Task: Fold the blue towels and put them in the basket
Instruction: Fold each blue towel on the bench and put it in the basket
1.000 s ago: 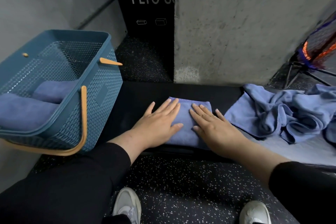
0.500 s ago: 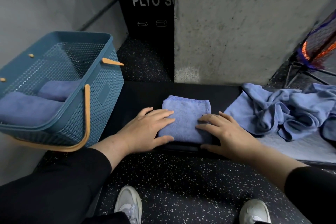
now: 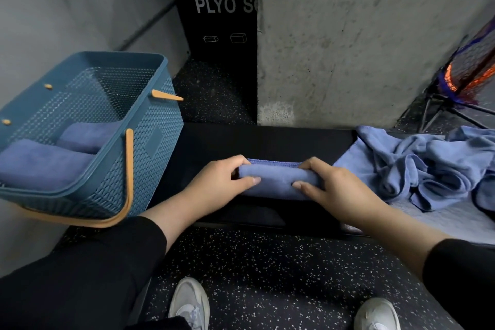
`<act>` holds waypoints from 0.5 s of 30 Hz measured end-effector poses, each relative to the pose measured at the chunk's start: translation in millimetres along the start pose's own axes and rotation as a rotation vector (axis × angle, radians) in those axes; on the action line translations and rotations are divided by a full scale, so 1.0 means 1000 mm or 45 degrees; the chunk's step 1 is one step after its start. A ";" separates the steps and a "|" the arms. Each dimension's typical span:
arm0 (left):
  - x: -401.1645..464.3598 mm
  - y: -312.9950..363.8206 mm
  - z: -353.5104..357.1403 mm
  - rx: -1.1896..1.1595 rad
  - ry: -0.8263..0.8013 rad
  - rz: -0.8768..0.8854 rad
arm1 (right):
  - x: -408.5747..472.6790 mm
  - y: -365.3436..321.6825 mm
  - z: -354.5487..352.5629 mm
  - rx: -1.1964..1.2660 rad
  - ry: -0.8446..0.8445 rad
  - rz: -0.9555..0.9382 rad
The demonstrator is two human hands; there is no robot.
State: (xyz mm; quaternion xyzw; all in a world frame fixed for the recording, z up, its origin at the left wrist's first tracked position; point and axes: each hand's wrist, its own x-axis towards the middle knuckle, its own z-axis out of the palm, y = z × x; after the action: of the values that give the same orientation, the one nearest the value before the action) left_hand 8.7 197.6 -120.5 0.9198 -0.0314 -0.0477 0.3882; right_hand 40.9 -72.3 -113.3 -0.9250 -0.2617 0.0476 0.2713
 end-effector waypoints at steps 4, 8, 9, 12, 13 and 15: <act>0.015 0.005 0.003 -0.107 0.099 -0.104 | 0.020 0.003 -0.001 0.139 0.105 0.085; 0.023 0.005 0.009 0.152 0.241 -0.160 | 0.039 0.007 0.008 -0.053 0.200 -0.001; 0.024 0.004 0.011 0.308 0.295 -0.072 | 0.043 0.008 0.013 -0.185 0.223 -0.039; 0.026 0.002 0.012 0.725 0.402 0.451 | 0.048 0.005 0.021 -0.412 0.282 -0.150; 0.024 0.002 0.015 0.796 0.343 0.548 | 0.048 0.002 0.023 -0.405 0.303 -0.187; 0.017 0.003 0.022 0.864 0.052 0.452 | 0.045 0.000 0.029 -0.378 0.241 -0.225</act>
State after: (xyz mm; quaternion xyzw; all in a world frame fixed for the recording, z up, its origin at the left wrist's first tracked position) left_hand 23.2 178.5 -134.9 0.9770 -0.1964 0.0518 0.0645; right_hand 72.7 -35.8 -135.2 -0.9286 -0.3196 -0.1027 0.1583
